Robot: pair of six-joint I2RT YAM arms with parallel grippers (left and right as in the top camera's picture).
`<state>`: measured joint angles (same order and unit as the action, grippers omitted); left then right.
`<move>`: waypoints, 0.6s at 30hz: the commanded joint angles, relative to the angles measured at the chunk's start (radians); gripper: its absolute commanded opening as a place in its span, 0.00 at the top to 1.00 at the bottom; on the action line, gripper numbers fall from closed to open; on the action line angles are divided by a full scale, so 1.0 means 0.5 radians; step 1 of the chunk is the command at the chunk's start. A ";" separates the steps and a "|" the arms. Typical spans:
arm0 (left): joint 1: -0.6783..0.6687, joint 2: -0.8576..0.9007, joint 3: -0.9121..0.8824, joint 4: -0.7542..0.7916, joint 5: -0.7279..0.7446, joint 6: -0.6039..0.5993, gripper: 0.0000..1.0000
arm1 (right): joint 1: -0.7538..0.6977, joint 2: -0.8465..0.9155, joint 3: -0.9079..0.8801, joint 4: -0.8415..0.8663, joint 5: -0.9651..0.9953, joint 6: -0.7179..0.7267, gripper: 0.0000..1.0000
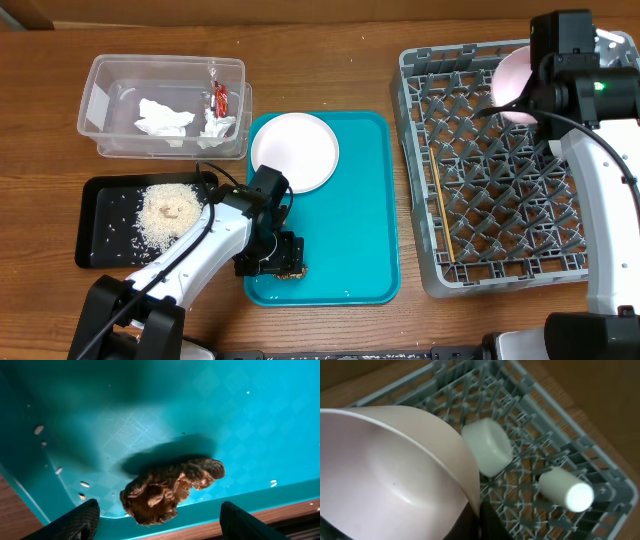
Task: Sort waste into correct bins and load items into the dishwasher
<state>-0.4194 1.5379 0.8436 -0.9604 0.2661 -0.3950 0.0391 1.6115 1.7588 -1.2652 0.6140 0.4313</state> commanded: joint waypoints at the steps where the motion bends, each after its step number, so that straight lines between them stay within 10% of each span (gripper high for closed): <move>1: -0.015 -0.002 -0.011 0.001 0.046 -0.058 0.21 | -0.005 0.047 -0.069 0.121 0.606 0.169 0.96; 18: -0.015 -0.002 -0.011 0.040 0.046 -0.064 0.18 | 0.007 0.497 -0.530 0.613 0.985 0.178 0.96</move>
<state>-0.4194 1.5379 0.8436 -0.9443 0.2768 -0.4168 0.0391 1.8263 1.4975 -0.9649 1.0630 0.5049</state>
